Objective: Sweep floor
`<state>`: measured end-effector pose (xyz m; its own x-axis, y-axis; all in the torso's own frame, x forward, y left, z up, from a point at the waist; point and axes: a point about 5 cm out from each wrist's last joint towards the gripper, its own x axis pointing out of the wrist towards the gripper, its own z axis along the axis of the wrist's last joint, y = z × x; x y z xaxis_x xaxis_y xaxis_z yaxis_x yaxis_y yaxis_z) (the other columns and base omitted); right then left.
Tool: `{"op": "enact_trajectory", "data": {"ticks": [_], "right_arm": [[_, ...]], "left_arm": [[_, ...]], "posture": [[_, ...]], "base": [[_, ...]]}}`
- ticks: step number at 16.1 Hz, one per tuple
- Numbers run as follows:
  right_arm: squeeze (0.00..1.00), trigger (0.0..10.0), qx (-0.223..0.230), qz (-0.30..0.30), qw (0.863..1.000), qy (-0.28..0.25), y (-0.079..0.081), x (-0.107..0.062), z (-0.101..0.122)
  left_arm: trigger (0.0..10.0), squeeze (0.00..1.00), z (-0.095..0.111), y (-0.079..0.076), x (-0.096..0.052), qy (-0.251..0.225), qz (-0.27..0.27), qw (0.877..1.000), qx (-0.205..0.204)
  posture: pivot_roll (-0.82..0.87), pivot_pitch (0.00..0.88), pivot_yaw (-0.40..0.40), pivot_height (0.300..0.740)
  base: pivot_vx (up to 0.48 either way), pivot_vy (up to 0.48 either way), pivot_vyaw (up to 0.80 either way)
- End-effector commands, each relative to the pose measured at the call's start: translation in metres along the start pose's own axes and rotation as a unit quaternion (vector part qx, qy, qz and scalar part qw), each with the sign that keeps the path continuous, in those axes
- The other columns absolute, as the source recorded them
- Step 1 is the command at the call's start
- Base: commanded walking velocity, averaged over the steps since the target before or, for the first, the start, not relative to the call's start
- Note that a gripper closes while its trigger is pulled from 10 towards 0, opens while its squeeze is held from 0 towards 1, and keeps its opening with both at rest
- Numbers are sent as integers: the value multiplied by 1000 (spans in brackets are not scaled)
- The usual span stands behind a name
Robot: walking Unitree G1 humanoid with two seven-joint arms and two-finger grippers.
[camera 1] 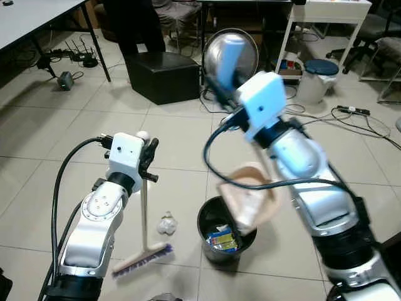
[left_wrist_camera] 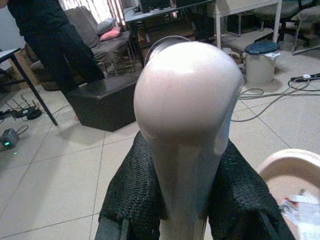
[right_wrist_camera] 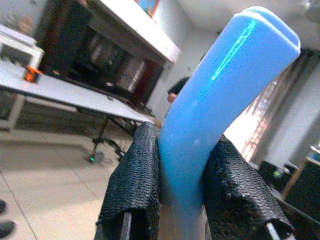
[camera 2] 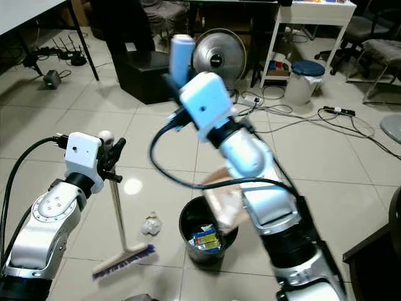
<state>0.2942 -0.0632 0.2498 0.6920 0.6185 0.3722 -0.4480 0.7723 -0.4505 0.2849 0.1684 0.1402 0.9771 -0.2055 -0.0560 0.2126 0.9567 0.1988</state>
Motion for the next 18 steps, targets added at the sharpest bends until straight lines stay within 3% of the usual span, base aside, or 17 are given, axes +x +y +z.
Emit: {"op": "enact_trajectory", "data": {"ticks": [1,3,6,9,10,11,12,14,18], "right_arm": [[0,10000,-16,13,1000,-20,5,1,5],[0,10000,-9,36,999,-28,19,3,6],[0,10000,-46,81,995,-22,35,2,2],[0,10000,-88,91,992,-10,34,-1,-2],[0,10000,-99,70,993,-13,23,0,2],[0,10000,-79,18,996,-31,4,3,14],[0,10000,-64,-10,997,-41,-6,4,20],[0,10000,-4,-94,992,-81,-36,7,42],[0,10000,52,-135,983,-113,-50,10,62]], "left_arm": [[10000,0,9,4,-3,-18,14,1000,10],[10000,0,10,3,-4,-18,13,1000,11],[10000,0,11,2,-2,-19,8,1000,15],[10000,0,15,-1,0,-30,-1,999,11],[10000,0,17,-1,2,-30,1,1000,3],[10000,0,21,-1,3,-37,-1,999,4],[10000,0,23,-2,4,-42,-4,999,6],[10000,0,31,-5,6,-56,-17,998,13],[10000,0,38,-3,8,-66,-15,998,13]], "posture": [[36,4,10,740],[36,0,13,740],[30,0,23,740],[27,0,25,740],[22,0,30,740],[18,0,33,740],[13,0,36,740],[7,0,40,740],[5,0,45,740]], "base": [[0,0,0],[0,0,0],[0,0,0],[0,0,0],[0,0,0],[0,0,0],[0,0,0],[0,0,0],[0,61,0]]}}
